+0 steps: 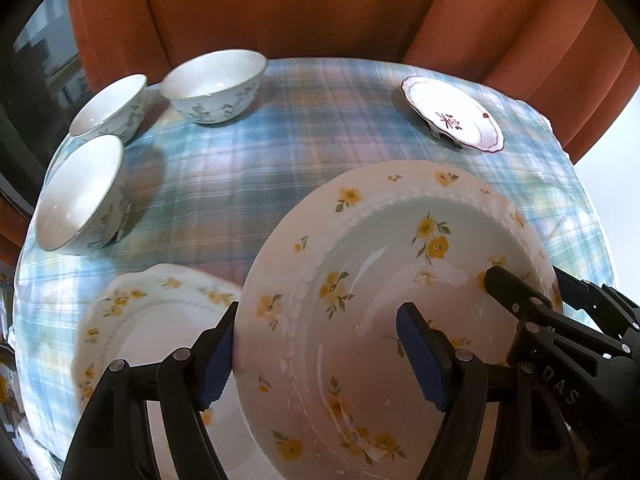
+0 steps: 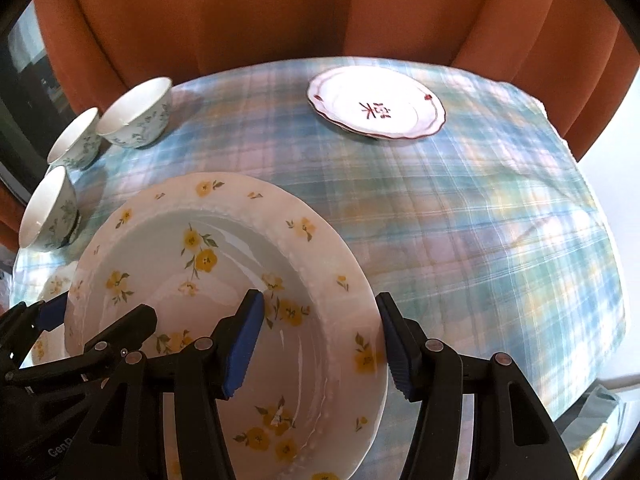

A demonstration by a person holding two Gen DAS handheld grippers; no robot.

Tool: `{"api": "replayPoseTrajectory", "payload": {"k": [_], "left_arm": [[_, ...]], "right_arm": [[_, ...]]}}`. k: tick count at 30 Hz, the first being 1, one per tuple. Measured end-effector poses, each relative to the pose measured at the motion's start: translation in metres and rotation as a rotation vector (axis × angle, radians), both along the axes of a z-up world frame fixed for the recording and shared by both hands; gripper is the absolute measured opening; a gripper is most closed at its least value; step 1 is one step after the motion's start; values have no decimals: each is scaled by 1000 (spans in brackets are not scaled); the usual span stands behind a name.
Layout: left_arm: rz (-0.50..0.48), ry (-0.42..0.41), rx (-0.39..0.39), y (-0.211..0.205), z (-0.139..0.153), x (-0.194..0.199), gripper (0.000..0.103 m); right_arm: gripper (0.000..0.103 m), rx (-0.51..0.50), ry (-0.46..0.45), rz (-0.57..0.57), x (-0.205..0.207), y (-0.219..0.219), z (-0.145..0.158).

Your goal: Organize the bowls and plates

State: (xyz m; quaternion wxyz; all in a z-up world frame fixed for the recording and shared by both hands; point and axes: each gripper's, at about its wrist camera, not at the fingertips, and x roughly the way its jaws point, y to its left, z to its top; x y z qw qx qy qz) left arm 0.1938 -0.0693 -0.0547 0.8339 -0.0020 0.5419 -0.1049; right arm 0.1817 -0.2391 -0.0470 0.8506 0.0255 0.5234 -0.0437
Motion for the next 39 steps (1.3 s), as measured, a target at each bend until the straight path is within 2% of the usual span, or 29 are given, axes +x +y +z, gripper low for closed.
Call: {"api": "replayPoseTrajectory", "payload": {"k": [7,23,35,39], "left_arm": [[29,-19,-26,37,7,-16,76],[96,12,-45,123,-5,-39,76],[113,100,-66,144,-40,-44,76],[120,98,-68,145,-43,-44,76]], "right_arm": [[60,-11,-22,29,-13,38,12],[60,-13,2,89,-28,125,3],[60,-40,73,109,-24,156,-14],[60,-66,93,128,-21,160,-19]]}}
